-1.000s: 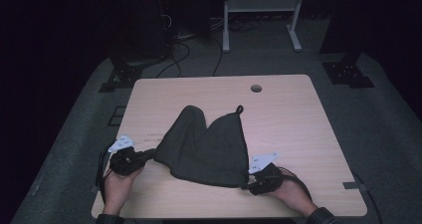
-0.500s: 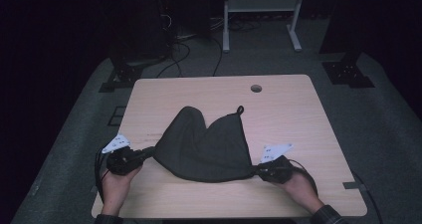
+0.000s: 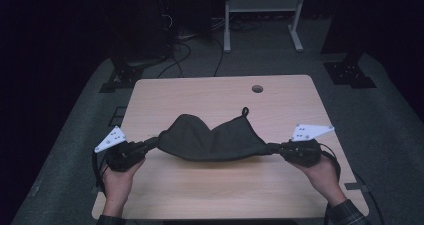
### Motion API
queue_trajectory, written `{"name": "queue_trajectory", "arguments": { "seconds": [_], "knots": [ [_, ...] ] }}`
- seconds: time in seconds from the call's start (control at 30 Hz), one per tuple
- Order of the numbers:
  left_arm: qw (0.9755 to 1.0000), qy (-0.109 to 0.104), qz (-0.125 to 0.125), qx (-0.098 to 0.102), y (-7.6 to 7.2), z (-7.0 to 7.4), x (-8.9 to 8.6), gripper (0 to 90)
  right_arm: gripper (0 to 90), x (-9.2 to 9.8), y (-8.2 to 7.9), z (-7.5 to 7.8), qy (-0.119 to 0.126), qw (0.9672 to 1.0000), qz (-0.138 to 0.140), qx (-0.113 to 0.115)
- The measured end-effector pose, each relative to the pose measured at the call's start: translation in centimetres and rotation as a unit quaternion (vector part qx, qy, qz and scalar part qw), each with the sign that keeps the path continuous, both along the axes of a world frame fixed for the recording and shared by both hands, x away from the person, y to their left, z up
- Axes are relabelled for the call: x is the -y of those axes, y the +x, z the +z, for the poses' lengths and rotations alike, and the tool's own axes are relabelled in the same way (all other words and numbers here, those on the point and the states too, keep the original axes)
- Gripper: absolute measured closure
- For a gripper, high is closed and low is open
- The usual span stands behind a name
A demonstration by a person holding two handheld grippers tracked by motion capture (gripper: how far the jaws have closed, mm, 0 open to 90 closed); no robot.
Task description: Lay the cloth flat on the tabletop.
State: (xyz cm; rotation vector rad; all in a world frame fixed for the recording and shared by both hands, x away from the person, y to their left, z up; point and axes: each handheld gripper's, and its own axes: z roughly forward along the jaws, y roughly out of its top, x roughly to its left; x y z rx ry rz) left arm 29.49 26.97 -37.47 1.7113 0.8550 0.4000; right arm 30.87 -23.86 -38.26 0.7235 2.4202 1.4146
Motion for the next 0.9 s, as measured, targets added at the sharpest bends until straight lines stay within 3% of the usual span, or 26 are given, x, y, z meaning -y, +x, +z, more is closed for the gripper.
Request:
{"name": "queue_trajectory", "arguments": {
  "seconds": [0.3,0.47,0.7,0.9],
  "knots": [
    [0.9976,-0.040,-0.004,0.056,0.6,4.7,0.8,86.2,88.0,2.1,-0.4,5.5,0.037,0.9970,-0.031,0.061],
    [0.9960,-0.041,-0.013,0.078,1.0,6.8,1.8,86.3,88.0,3.4,-0.9,8.3,0.056,0.9926,-0.050,0.096],
    [0.9923,-0.050,-0.021,0.111,0.9,9.2,3.0,86.5,88.1,5.1,-1.9,11.2,0.085,0.9856,-0.068,0.130],
    [0.9907,-0.050,-0.021,0.125,1.5,10.5,3.9,86.5,88.1,5.7,-2.0,12.6,0.085,0.9830,-0.081,0.142]
  ]
}}
